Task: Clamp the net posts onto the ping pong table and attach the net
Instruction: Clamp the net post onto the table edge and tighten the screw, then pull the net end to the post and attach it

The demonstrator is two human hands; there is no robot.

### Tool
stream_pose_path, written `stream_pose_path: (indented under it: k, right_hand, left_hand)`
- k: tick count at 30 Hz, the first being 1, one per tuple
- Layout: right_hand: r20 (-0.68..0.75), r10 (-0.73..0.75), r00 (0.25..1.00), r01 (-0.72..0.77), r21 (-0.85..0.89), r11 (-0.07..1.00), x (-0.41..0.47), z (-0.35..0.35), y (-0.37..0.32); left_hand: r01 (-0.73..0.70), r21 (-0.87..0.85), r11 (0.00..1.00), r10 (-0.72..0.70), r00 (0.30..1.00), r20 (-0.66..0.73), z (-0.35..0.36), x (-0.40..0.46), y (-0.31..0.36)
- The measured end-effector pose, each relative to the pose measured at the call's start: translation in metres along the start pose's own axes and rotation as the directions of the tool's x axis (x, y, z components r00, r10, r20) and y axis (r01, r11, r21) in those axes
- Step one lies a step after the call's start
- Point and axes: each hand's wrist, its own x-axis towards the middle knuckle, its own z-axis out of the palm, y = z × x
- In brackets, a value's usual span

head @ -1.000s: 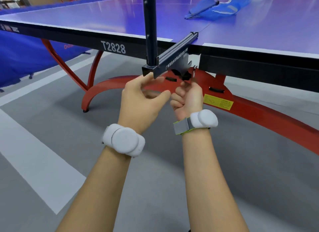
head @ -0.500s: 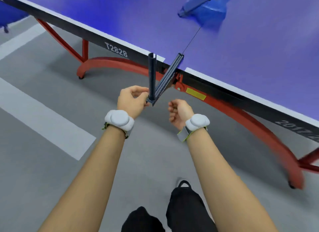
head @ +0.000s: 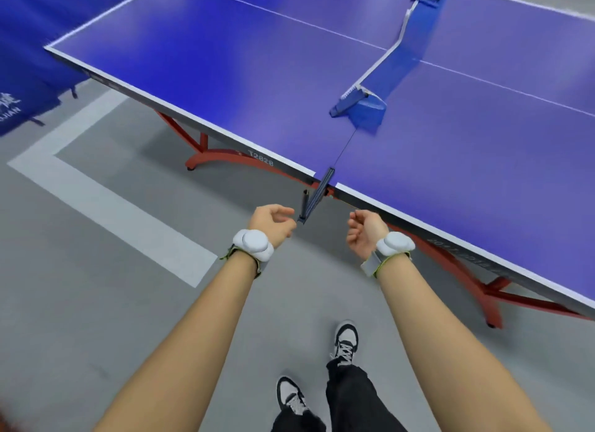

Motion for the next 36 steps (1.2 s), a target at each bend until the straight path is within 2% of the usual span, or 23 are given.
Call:
stream_pose_path:
  k: [3, 8, 14, 19, 27, 32, 36]
  right_hand:
    - [0.004, -0.078, 0.997, 0.078, -0.014, 0.997, -0.048, 0.005, -0.025]
    - [-0.056, -0.173, 0.983, 0.159, -0.200, 0.967, -0.078, -0.007, -0.034]
    - [-0.099, -0.126, 0.987, 0.106, -0.182, 0.977, -0.071, -0.034, -0.042]
    - [-0.121, -0.082, 0.989, 0.064, -0.144, 0.988, -0.028, -0.034, -0.070]
    - [-0.106, -0.020, 0.994, 0.010, -0.094, 0.996, 0.103, -0.010, -0.172]
    - [-0.146, 0.014, 0.989, -0.034, -0.135, 0.990, 0.171, -0.001, -0.242]
    - [-0.173, 0.034, 0.984, -0.063, -0.166, 0.984, 0.237, 0.018, -0.303]
  left_hand:
    - [-0.009, 0.007, 1.000, 0.009, 1.000, 0.007, -0.011, -0.031, 0.026]
    - [-0.016, 0.032, 0.999, 0.016, 1.000, 0.003, -0.009, -0.052, 0.025]
    - [-0.001, 0.108, 0.994, -0.005, 0.999, 0.052, 0.003, -0.040, 0.023]
    - [0.010, 0.110, 0.994, -0.014, 0.999, 0.030, 0.009, 0.004, 0.037]
    - [0.086, 0.022, 0.996, -0.084, 0.993, -0.087, 0.053, 0.147, 0.085]
    - [0.270, 0.014, 0.963, -0.269, 0.961, -0.058, 0.084, 0.216, 0.099]
    - [0.446, 0.014, 0.895, -0.445, 0.895, -0.032, 0.110, 0.253, 0.102]
